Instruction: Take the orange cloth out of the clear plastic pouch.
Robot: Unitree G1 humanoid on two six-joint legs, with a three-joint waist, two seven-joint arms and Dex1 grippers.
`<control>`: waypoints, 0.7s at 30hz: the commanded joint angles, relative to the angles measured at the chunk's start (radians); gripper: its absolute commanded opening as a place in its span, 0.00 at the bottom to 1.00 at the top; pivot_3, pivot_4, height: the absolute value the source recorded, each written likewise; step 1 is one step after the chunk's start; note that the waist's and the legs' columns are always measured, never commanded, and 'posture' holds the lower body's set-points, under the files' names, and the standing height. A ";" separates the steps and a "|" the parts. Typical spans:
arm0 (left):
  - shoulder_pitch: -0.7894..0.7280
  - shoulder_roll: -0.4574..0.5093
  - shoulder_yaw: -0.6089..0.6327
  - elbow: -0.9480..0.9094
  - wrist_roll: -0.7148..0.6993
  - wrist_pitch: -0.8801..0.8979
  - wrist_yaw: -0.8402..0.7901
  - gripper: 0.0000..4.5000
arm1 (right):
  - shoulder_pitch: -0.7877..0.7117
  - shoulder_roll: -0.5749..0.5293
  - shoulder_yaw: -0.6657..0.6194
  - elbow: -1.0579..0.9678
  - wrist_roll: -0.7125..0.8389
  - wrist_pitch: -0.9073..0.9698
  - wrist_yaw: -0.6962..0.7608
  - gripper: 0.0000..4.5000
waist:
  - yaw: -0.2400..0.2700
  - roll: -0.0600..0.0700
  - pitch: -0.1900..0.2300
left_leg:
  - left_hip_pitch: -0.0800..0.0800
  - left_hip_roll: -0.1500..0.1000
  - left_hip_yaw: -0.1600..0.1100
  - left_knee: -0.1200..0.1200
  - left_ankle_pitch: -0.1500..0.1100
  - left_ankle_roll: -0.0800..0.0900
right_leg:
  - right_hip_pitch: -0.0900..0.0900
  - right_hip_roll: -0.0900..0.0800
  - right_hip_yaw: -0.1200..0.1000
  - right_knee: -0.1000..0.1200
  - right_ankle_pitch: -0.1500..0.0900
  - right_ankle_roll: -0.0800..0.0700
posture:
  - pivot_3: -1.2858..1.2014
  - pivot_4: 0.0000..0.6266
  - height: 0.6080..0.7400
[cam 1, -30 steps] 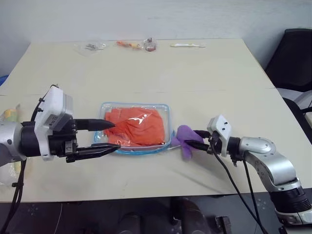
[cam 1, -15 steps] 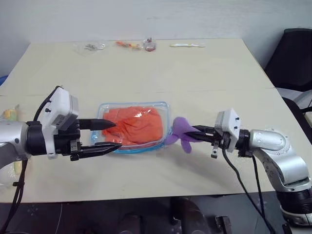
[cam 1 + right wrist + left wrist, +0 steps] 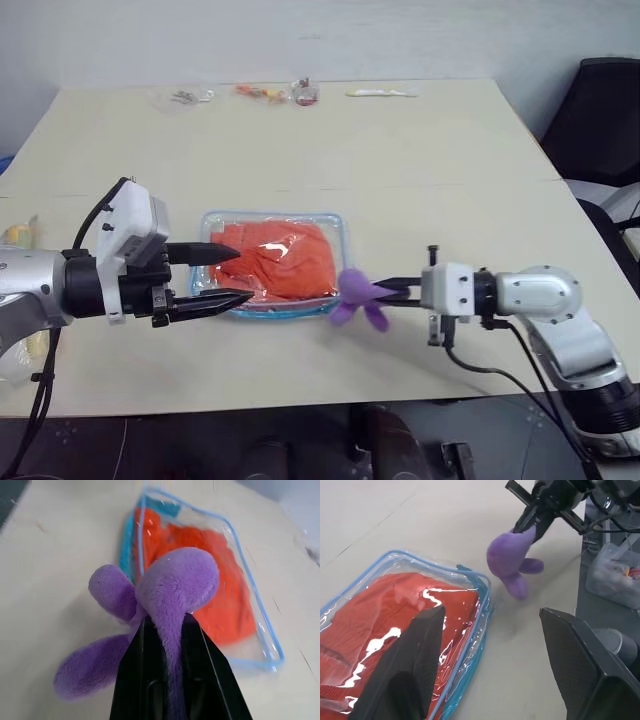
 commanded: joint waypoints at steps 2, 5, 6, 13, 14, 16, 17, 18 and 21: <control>0.015 -0.011 0.007 -0.046 0.006 -0.018 0.002 0.71 | -0.081 0.068 0.084 -0.006 0.012 -0.041 0.044 0.00 | -0.002 0.000 0.000 | 0.000 0.000 0.000 0.000 0.000 0.000 | 0.000 0.000 0.000 0.000 0.000 0.000 | 0.52 0.24 1.00; 0.030 -0.017 0.010 -0.063 -0.003 -0.007 0.011 0.71 | -0.138 0.129 0.135 0.054 0.011 -0.056 0.068 0.00 | -0.007 0.000 0.000 | 0.001 0.000 0.000 0.000 0.000 0.000 | 0.000 0.000 0.000 0.000 0.000 0.000 | 0.52 0.24 1.00; 0.038 -0.018 0.015 -0.069 -0.004 -0.005 0.012 0.71 | -0.150 0.145 0.148 0.077 0.014 -0.061 0.081 0.00 | -0.007 0.000 0.000 | 0.001 0.000 -0.001 0.000 0.000 0.000 | 0.000 0.000 -0.001 0.000 0.000 0.000 | 0.52 0.24 1.00; 0.133 -0.005 0.077 -0.110 0.030 -0.005 -0.004 0.71 | -0.185 0.229 0.254 0.242 -0.004 -0.136 0.184 0.00 | -0.021 0.000 0.000 | 0.000 0.000 -0.004 0.001 0.000 0.000 | 0.000 0.000 -0.004 -0.001 -0.001 -0.001 | 0.52 0.24 1.00; 0.143 -0.005 0.089 -0.112 0.031 -0.005 -0.004 0.71 | -0.187 0.238 0.265 0.260 -0.010 -0.145 0.192 0.00 | -0.023 0.000 0.000 | 0.000 0.000 -0.005 0.001 0.000 0.000 | 0.000 0.000 -0.004 -0.001 -0.001 -0.001 | 0.52 0.24 1.00; 0.162 -0.005 0.113 -0.117 0.034 -0.002 -0.005 0.71 | -0.197 0.267 0.289 0.308 -0.027 -0.167 0.202 0.00 | -0.025 0.000 0.000 | 0.000 0.000 -0.005 0.001 0.000 0.000 | 0.000 0.000 -0.004 0.000 -0.001 -0.001 | 0.52 0.24 1.00; 0.167 -0.005 0.119 -0.120 0.034 -0.001 -0.004 0.71 | -0.200 0.276 0.294 0.322 -0.031 -0.170 0.206 0.00 | -0.025 0.000 0.000 | 0.001 0.000 -0.005 0.001 0.000 0.000 | 0.000 0.000 -0.004 0.000 -0.001 -0.001 | 0.52 0.24 1.00; 0.177 -0.004 0.128 -0.124 0.038 -0.001 -0.006 0.71 | -0.209 0.292 0.303 0.350 -0.041 -0.169 0.204 0.00 | -0.025 0.000 0.000 | 0.001 0.000 -0.005 0.001 0.000 -0.001 | 0.000 0.000 -0.004 0.000 -0.001 -0.001 | 0.52 0.24 1.00; 0.194 -0.004 0.140 -0.135 0.045 -0.004 -0.007 0.71 | -0.222 0.317 0.312 0.401 -0.056 -0.165 0.211 0.14 | -0.025 0.000 0.000 | 0.001 0.000 -0.005 0.001 0.000 -0.001 | 0.000 0.000 -0.004 0.000 -0.001 -0.001 | 0.52 0.24 1.00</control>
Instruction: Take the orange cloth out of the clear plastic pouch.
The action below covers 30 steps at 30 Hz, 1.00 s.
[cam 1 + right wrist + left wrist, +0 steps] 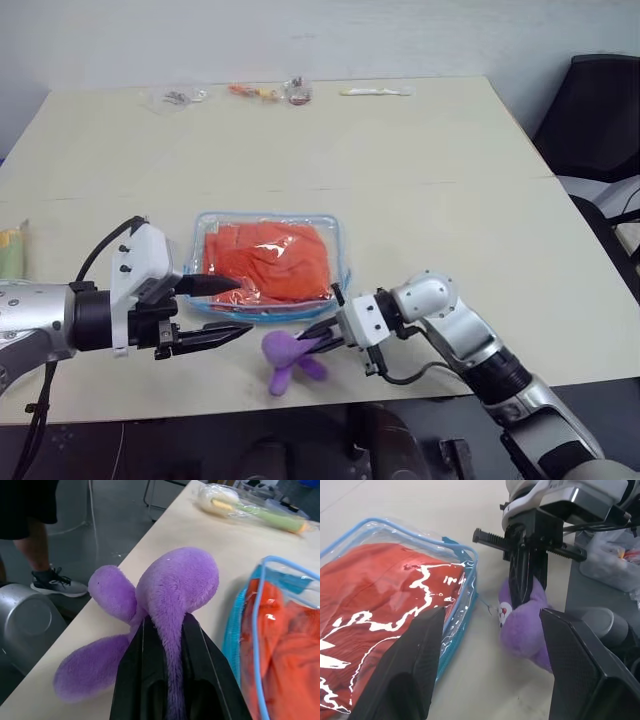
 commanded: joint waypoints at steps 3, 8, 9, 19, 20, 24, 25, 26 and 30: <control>0.020 0.010 0.038 -0.034 0.013 -0.011 -0.004 0.71 | -0.011 0.008 0.003 0.004 0.007 -0.001 0.025 0.35 | 0.004 0.000 0.000 | -0.001 0.000 -0.001 0.000 0.000 0.000 | 0.000 0.000 -0.001 0.000 0.000 0.000 | 0.52 0.24 1.00; 0.027 0.003 0.016 -0.034 0.044 -0.031 -0.010 0.71 | -0.003 -0.032 -0.033 -0.047 0.007 -0.020 0.011 0.76 | 0.003 0.000 0.000 | -0.001 0.000 -0.002 0.000 0.000 0.000 | 0.000 0.000 -0.001 0.000 0.000 0.000 | 0.52 0.24 1.00; 0.024 0.001 0.005 -0.033 0.050 -0.037 -0.010 0.71 | -0.002 -0.050 -0.049 -0.070 0.021 -0.008 0.013 0.83 | 0.003 0.000 0.000 | -0.001 0.000 -0.002 0.000 0.000 0.000 | 0.000 0.000 -0.001 0.000 0.000 0.000 | 0.52 0.24 1.00; 0.049 -0.003 -0.158 -0.048 0.194 -0.155 -0.084 0.71 | -0.005 -0.164 -0.189 -0.226 0.074 0.106 -0.043 0.83 | 0.003 0.000 0.000 | -0.001 0.000 -0.001 0.000 0.000 -0.001 | 0.000 0.000 -0.001 0.000 0.000 0.000 | 0.52 0.24 1.00; 0.054 -0.004 -0.179 -0.055 0.210 -0.168 -0.093 0.71 | -0.011 -0.178 -0.199 -0.213 0.053 0.087 -0.048 0.83 | 0.003 0.000 0.000 | -0.001 0.000 -0.001 0.000 0.000 -0.001 | 0.000 0.000 -0.001 0.000 0.000 0.000 | 0.52 0.24 1.00; 0.067 -0.011 -0.263 -0.069 0.277 -0.219 -0.112 0.71 | -0.024 -0.206 -0.206 -0.120 -0.038 -0.038 -0.078 0.83 | 0.005 0.000 0.000 | -0.001 0.000 -0.001 0.000 0.000 -0.001 | 0.000 -0.001 -0.001 -0.001 0.000 0.000 | 0.52 0.24 1.00; 0.074 -0.009 -0.298 -0.068 0.313 -0.238 -0.113 0.71 | -0.027 -0.204 -0.205 -0.095 -0.056 -0.058 -0.091 0.83 | 0.004 0.000 0.000 | -0.001 0.000 -0.001 0.000 0.000 -0.001 | 0.000 -0.001 -0.001 -0.001 0.000 0.000 | 0.52 0.24 1.00; 0.082 -0.008 -0.330 -0.065 0.351 -0.259 -0.115 0.71 | -0.029 -0.201 -0.203 -0.077 -0.067 -0.077 -0.099 0.83 | 0.003 0.000 0.000 | -0.001 0.000 -0.001 0.000 0.000 -0.001 | 0.000 0.000 0.000 0.000 0.000 0.000 | 0.52 0.24 1.00; 0.088 -0.044 -0.425 -0.010 0.445 -0.307 -0.097 0.71 | -0.036 -0.184 -0.195 -0.017 -0.107 -0.141 -0.133 0.83 | 0.003 0.000 0.000 | -0.001 0.000 -0.001 0.000 0.000 -0.001 | 0.000 0.000 0.000 0.000 0.000 0.000 | 0.52 0.24 1.00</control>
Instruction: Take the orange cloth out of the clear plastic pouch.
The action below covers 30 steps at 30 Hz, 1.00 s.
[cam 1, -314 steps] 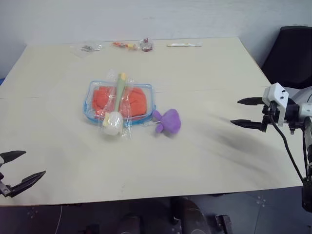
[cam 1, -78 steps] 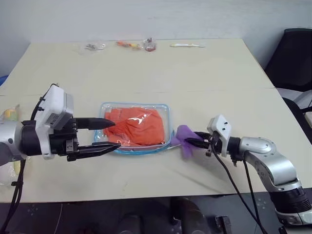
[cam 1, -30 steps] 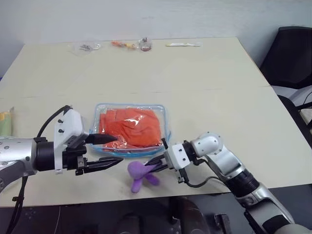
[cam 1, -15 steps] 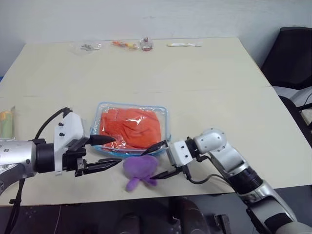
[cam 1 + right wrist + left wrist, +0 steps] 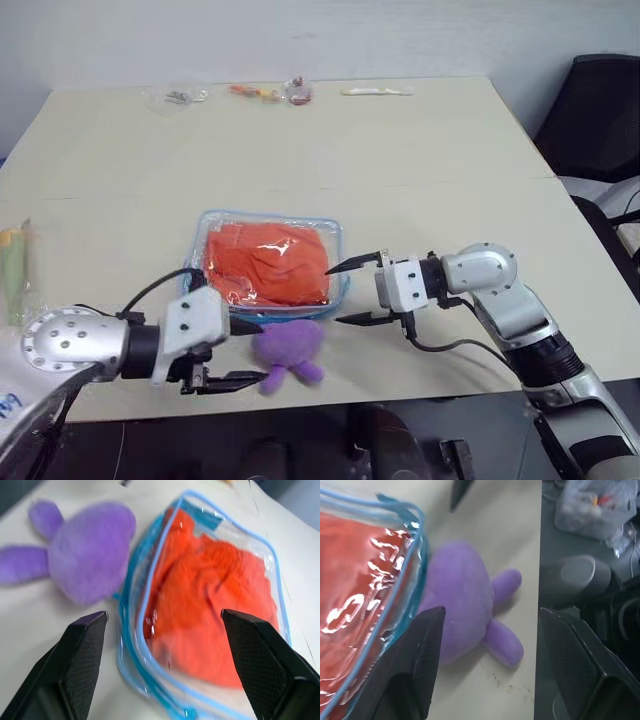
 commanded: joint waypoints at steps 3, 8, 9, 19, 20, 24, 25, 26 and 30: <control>-0.042 -0.075 -0.098 0.068 0.108 -0.068 0.024 0.71 | -0.029 0.026 -0.002 0.037 -0.034 -0.088 -0.038 0.83 | 0.001 0.000 0.000 | 0.000 0.000 0.000 0.000 0.000 0.000 | 0.000 0.000 0.000 0.000 0.000 0.000 | 0.52 0.24 1.00; -0.086 -0.140 -0.135 0.105 0.175 -0.117 0.044 0.71 | -0.033 0.026 -0.005 0.049 -0.035 -0.106 -0.036 0.83 | 0.003 0.000 0.000 | 0.000 0.000 0.000 0.001 0.000 0.000 | 0.000 -0.001 0.000 0.000 0.000 0.000 | 0.52 0.24 1.00; -0.086 -0.141 -0.121 0.096 0.167 -0.112 0.039 0.71 | -0.033 0.024 -0.006 0.049 -0.034 -0.106 -0.035 0.83 | 0.002 0.000 0.000 | 0.000 0.000 -0.001 0.001 0.000 0.000 | 0.000 -0.001 -0.001 0.000 0.000 0.000 | 0.52 0.24 1.00; 0.023 -0.078 0.212 -0.032 -0.076 0.048 -0.047 0.71 | -0.027 0.039 0.009 0.107 -0.064 -0.139 -0.057 0.83 | 0.003 0.000 0.000 | 0.000 0.001 -0.001 0.001 0.000 0.000 | 0.000 -0.001 0.000 0.000 0.000 0.000 | 0.52 0.24 1.00; 0.025 -0.074 0.219 -0.033 -0.079 0.052 -0.047 0.71 | -0.028 0.042 0.010 0.114 -0.068 -0.144 -0.059 0.83 | 0.003 0.000 0.000 | 0.000 0.001 -0.001 0.001 0.000 0.000 | 0.000 -0.001 -0.001 0.000 0.000 0.000 | 0.52 0.24 1.00; -0.008 -0.067 0.169 -0.004 -0.029 0.028 -0.033 0.71 | -0.050 0.072 0.031 0.203 -0.121 -0.196 -0.091 0.83 | 0.002 0.000 0.000 | 0.000 0.001 -0.001 0.001 0.000 0.000 | 0.001 -0.001 -0.001 0.000 0.000 0.000 | 0.52 0.24 1.00; -0.014 -0.068 0.154 0.000 -0.017 0.022 -0.031 0.71 | -0.055 0.077 0.033 0.218 -0.126 -0.204 -0.094 0.83 | 0.001 0.000 0.000 | 0.000 0.001 -0.001 0.001 0.000 0.000 | 0.001 -0.001 -0.001 0.000 0.000 0.000 | 0.52 0.24 1.00; -0.019 -0.069 0.131 0.003 0.000 0.011 -0.032 0.71 | -0.061 0.083 0.035 0.235 -0.129 -0.215 -0.097 0.80 | 0.000 0.000 0.000 | 0.000 0.001 -0.001 0.001 0.000 0.000 | 0.001 -0.001 -0.001 0.000 0.000 0.000 | 0.52 0.24 1.00; -0.050 -0.083 0.057 0.022 0.052 -0.016 -0.019 0.71 | -0.076 0.092 0.042 0.273 -0.133 -0.239 -0.099 0.55 | 0.001 0.000 0.000 | -0.001 0.001 -0.001 0.001 0.000 0.000 | 0.000 -0.001 -0.001 0.000 0.000 0.000 | 0.52 0.24 1.00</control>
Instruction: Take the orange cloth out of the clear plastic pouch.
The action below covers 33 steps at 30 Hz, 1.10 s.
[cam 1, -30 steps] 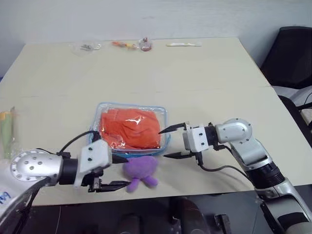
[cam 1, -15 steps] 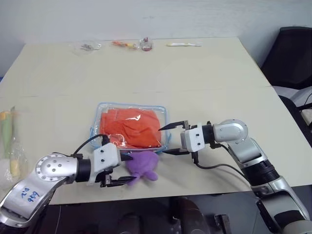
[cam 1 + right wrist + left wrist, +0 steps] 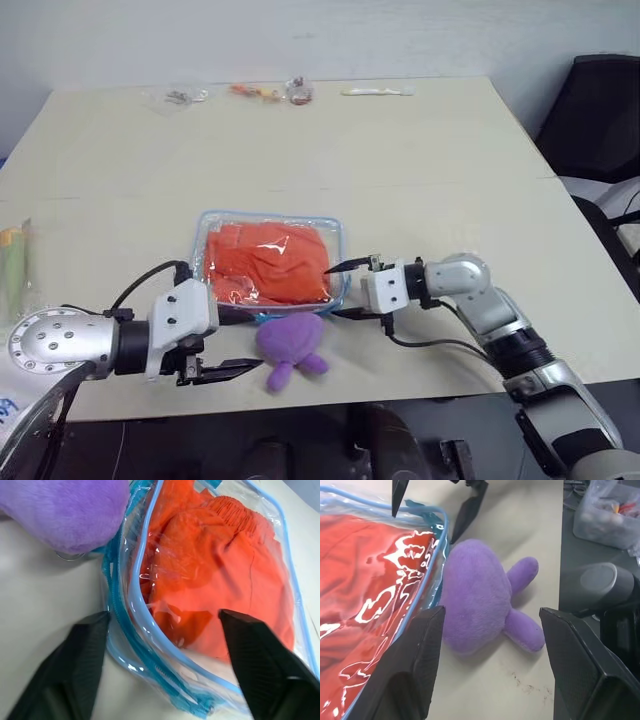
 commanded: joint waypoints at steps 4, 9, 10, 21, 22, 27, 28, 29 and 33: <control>-0.044 -0.020 -0.057 0.035 0.054 -0.043 0.021 0.71 | -0.035 0.009 0.002 0.014 -0.002 -0.038 -0.005 0.25 | 0.000 0.000 0.000 | 0.000 0.000 0.000 0.000 0.000 0.000 | 0.000 0.000 0.000 0.000 0.000 0.000 | 0.52 0.24 1.00; -0.080 -0.050 -0.114 0.076 0.092 -0.065 0.031 0.71 | -0.029 -0.002 0.002 0.007 0.009 -0.042 0.015 0.01 | 0.000 0.000 0.000 | 0.000 0.000 0.000 0.000 0.000 0.000 | 0.000 0.000 0.000 0.000 0.000 0.000 | 0.52 0.24 1.00; -0.096 -0.063 -0.135 0.086 0.101 -0.068 0.040 0.71 | -0.026 -0.006 0.000 0.003 0.007 -0.042 0.015 0.01 | 0.001 0.000 0.000 | 0.000 0.000 0.000 0.000 0.000 0.000 | 0.000 0.000 0.000 0.000 0.000 0.000 | 0.52 0.24 1.00; -0.197 -0.169 -0.290 0.125 0.161 -0.040 0.090 0.71 | -0.028 -0.012 -0.001 -0.002 -0.009 -0.039 0.005 0.01 | 0.000 0.000 0.000 | 0.000 0.000 0.000 0.001 0.000 0.000 | 0.000 0.000 0.000 0.001 0.000 0.000 | 0.52 0.24 1.00; -0.196 -0.172 -0.297 0.128 0.168 -0.041 0.093 0.71 | -0.028 -0.012 -0.002 -0.002 -0.008 -0.037 0.005 0.01 | 0.000 0.000 0.000 | 0.000 0.000 0.000 0.001 0.000 0.000 | 0.000 0.000 0.000 0.001 0.000 0.000 | 0.52 0.24 1.00; -0.184 -0.175 -0.319 0.140 0.188 -0.033 0.100 0.62 | -0.028 -0.013 -0.005 -0.010 -0.004 -0.032 0.006 0.00 | 0.001 0.000 0.000 | 0.000 0.000 0.000 0.001 0.000 0.000 | 0.000 -0.001 0.000 0.001 0.000 0.000 | 0.52 0.24 1.00; -0.180 -0.172 -0.322 0.141 0.191 -0.031 0.098 0.58 | -0.028 -0.013 -0.005 -0.011 -0.004 -0.032 0.006 0.00 | 0.001 0.000 0.000 | 0.000 0.000 -0.001 0.001 0.000 0.000 | 0.000 -0.001 0.000 0.001 0.000 0.000 | 0.52 0.24 1.00; -0.179 -0.171 -0.323 0.141 0.192 -0.029 0.097 0.50 | -0.028 -0.013 -0.005 -0.011 -0.005 -0.031 0.006 0.00 | 0.001 0.000 0.000 | 0.000 0.000 -0.001 0.001 0.000 0.000 | 0.000 -0.001 0.000 0.001 0.000 0.000 | 0.52 0.24 1.00; -0.168 -0.178 -0.316 0.141 0.187 -0.040 0.090 0.23 | -0.029 -0.012 -0.006 -0.017 -0.002 -0.030 0.005 0.00 | 0.001 0.000 0.000 | 0.000 0.000 -0.001 0.001 0.000 0.000 | 0.000 -0.001 0.000 0.001 0.000 0.000 | 0.52 0.24 1.00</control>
